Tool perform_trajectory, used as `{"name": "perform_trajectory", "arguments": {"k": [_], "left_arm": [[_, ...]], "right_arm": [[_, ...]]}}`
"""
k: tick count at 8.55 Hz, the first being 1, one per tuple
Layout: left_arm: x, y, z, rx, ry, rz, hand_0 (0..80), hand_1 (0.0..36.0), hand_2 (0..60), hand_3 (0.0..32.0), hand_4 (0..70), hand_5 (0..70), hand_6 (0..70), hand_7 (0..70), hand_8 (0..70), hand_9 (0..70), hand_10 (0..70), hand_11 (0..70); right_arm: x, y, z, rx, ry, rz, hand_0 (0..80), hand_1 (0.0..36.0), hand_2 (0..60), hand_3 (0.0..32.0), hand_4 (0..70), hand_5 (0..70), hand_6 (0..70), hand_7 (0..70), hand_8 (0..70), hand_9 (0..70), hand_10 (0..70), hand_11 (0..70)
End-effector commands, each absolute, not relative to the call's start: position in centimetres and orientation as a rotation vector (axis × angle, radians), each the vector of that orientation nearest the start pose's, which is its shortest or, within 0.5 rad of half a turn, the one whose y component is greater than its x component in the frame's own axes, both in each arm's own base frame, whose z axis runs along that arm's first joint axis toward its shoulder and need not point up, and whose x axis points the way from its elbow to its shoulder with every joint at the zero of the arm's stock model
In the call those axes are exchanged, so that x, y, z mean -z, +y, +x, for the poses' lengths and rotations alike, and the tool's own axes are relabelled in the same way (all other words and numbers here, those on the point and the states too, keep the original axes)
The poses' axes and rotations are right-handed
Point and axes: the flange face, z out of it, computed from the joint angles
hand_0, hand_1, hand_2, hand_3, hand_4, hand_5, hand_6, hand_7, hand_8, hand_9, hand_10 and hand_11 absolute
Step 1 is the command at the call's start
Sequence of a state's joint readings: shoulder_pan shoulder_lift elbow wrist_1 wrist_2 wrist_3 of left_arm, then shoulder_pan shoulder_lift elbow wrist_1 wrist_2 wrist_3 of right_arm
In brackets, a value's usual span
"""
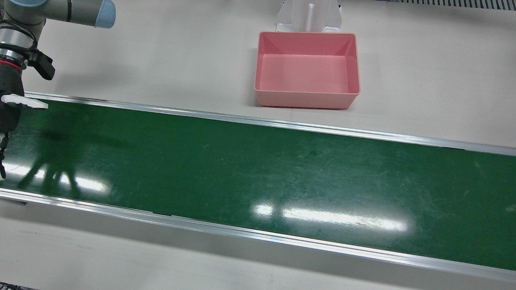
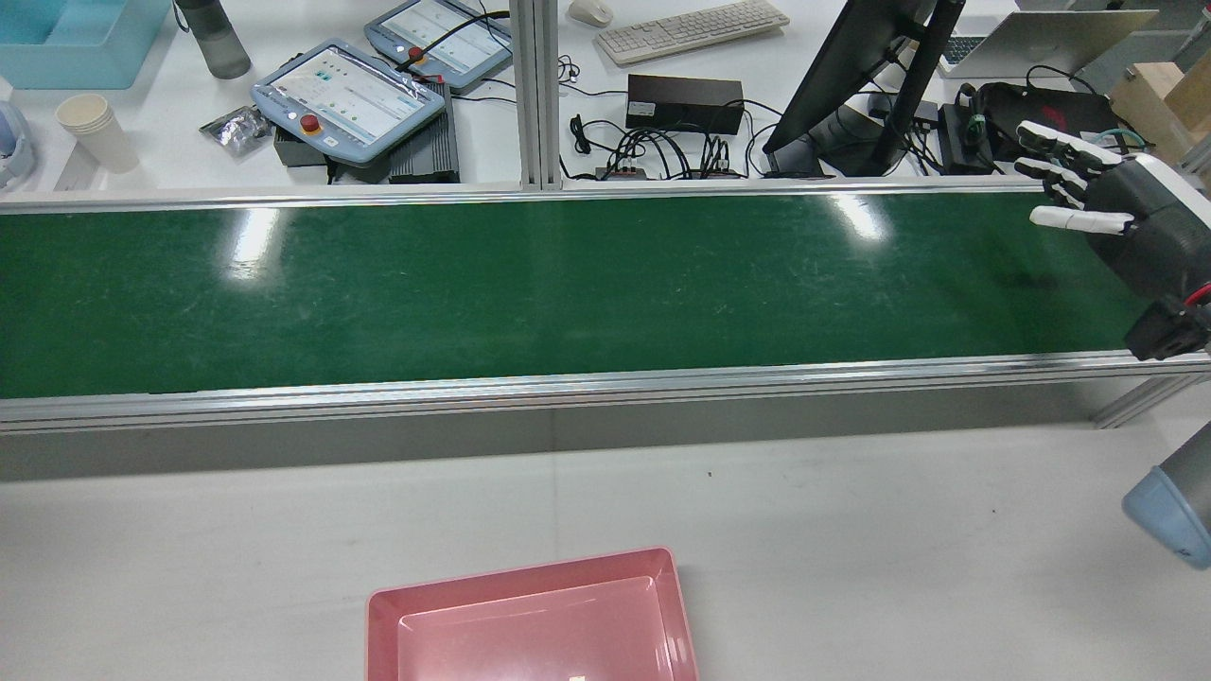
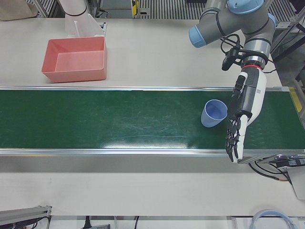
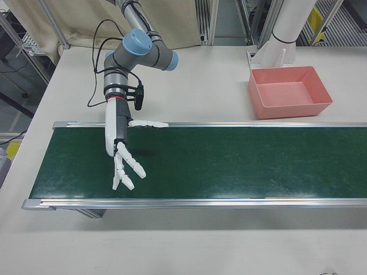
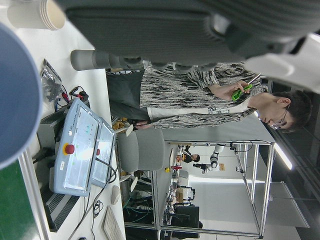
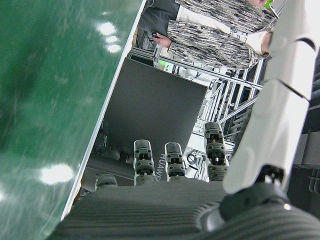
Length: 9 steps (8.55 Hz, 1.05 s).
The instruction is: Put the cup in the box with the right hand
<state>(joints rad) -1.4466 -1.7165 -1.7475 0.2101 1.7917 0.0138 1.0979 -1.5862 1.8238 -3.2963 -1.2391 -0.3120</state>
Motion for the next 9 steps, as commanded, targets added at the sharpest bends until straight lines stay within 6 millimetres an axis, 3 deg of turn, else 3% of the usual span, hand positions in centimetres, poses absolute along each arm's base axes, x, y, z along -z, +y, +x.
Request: {"name": "perform_trajectory", "arguments": {"k": [1, 3, 4, 6, 7, 9], "left_arm": [[-54.63, -55.10, -4.35, 1.904, 2.142, -0.332, 0.0, 0.0, 0.0, 0.0, 0.0, 0.0, 0.0, 0.0, 0.0, 0.0, 0.0, 0.0], [-54.63, -55.10, -4.35, 1.904, 2.142, -0.332, 0.0, 0.0, 0.0, 0.0, 0.0, 0.0, 0.0, 0.0, 0.0, 0.0, 0.0, 0.0], [-54.63, -55.10, -4.35, 1.904, 2.142, -0.332, 0.0, 0.0, 0.0, 0.0, 0.0, 0.0, 0.0, 0.0, 0.0, 0.0, 0.0, 0.0], [-54.70, -55.11, -4.35, 1.906, 2.141, -0.332, 0.0, 0.0, 0.0, 0.0, 0.0, 0.0, 0.0, 0.0, 0.0, 0.0, 0.0, 0.0], [-54.70, -55.11, -4.35, 1.906, 2.141, -0.332, 0.0, 0.0, 0.0, 0.0, 0.0, 0.0, 0.0, 0.0, 0.0, 0.0, 0.0, 0.0], [-54.63, -55.10, -4.35, 1.904, 2.142, -0.332, 0.0, 0.0, 0.0, 0.0, 0.0, 0.0, 0.0, 0.0, 0.0, 0.0, 0.0, 0.0]], "right_arm": [[-58.00, -50.19, -8.45, 2.288, 2.568, -0.151, 49.3, 18.7, 9.2, 16.4, 0.0, 7.2, 4.1, 20.5, 12.2, 16.2, 0.0, 1.0], [-58.09, -50.15, -8.24, 2.290, 2.560, -0.157, 49.8, 18.8, 8.6, 17.4, 0.0, 7.2, 4.2, 22.0, 12.3, 16.8, 0.0, 0.8], [-58.24, -50.10, -8.21, 2.294, 2.556, -0.154, 49.2, 17.8, 8.2, 13.0, 0.0, 6.7, 4.8, 23.8, 12.4, 17.4, 0.0, 0.8], [-58.24, -50.06, -8.44, 2.295, 2.559, -0.148, 48.6, 16.9, 9.0, 0.2, 0.0, 6.3, 6.5, 26.6, 12.9, 18.9, 0.0, 0.7], [-58.24, -50.06, -8.44, 2.295, 2.559, -0.148, 47.3, 15.3, 8.3, 0.2, 0.0, 6.0, 6.3, 25.3, 12.5, 17.9, 0.0, 1.0], [-58.17, -50.05, -8.51, 2.294, 2.561, -0.146, 46.9, 14.0, 4.4, 7.2, 0.0, 6.0, 5.2, 22.5, 11.8, 16.9, 0.0, 1.0]]}}
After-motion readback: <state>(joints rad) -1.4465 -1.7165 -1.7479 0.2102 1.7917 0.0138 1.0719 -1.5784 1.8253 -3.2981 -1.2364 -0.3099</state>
